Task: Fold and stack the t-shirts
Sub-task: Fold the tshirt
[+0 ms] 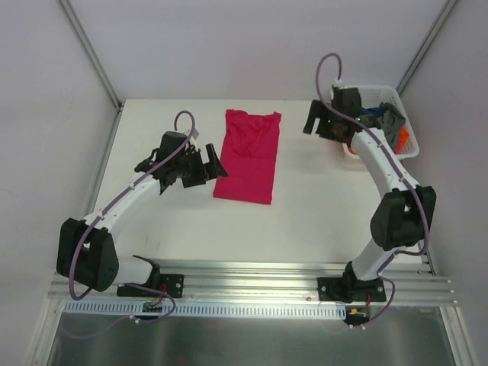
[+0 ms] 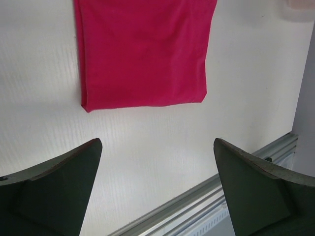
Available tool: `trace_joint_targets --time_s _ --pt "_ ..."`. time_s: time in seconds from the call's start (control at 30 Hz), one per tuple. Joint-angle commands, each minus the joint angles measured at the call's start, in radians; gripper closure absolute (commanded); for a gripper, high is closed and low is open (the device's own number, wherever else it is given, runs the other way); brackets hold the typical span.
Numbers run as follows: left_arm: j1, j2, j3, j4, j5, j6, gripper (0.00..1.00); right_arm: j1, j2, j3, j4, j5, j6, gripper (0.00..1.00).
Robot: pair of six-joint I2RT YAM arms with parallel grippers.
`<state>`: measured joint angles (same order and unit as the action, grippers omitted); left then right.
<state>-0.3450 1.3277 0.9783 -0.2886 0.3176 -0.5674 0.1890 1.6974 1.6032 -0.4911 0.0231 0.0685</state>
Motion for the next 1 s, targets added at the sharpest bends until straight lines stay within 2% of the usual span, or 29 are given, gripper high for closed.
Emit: trace_joint_targets --time_s 0.0,0.1,0.27,0.37,0.6,0.73,0.83,0.97 --pt "0.009 0.004 -0.062 -0.017 0.038 -0.083 0.01 0.141 -0.117 -0.155 0.02 -0.121 0.079 0.09" --pt "0.006 -0.013 -0.104 0.0 0.02 -0.129 0.01 0.223 -0.205 -0.32 0.081 -0.134 0.195 0.08" --pt "0.003 -0.009 -0.187 0.083 -0.023 -0.17 0.02 0.36 -0.242 -0.51 0.17 -0.129 0.352 0.08" --pt "0.003 0.007 -0.242 0.175 -0.025 -0.207 0.04 0.4 -0.236 -0.571 0.247 -0.121 0.418 0.09" --pt "0.003 0.067 -0.262 0.256 -0.067 -0.201 0.12 0.448 -0.185 -0.632 0.278 -0.058 0.448 0.09" --pt "0.003 0.102 -0.248 0.275 -0.1 -0.184 0.21 0.458 -0.17 -0.675 0.322 -0.032 0.456 0.14" --pt "0.003 0.145 -0.233 0.281 -0.094 -0.173 0.29 0.457 -0.122 -0.672 0.333 -0.057 0.45 0.27" --pt "0.003 0.18 -0.222 0.282 -0.083 -0.16 0.31 0.463 -0.096 -0.693 0.359 -0.058 0.467 0.32"
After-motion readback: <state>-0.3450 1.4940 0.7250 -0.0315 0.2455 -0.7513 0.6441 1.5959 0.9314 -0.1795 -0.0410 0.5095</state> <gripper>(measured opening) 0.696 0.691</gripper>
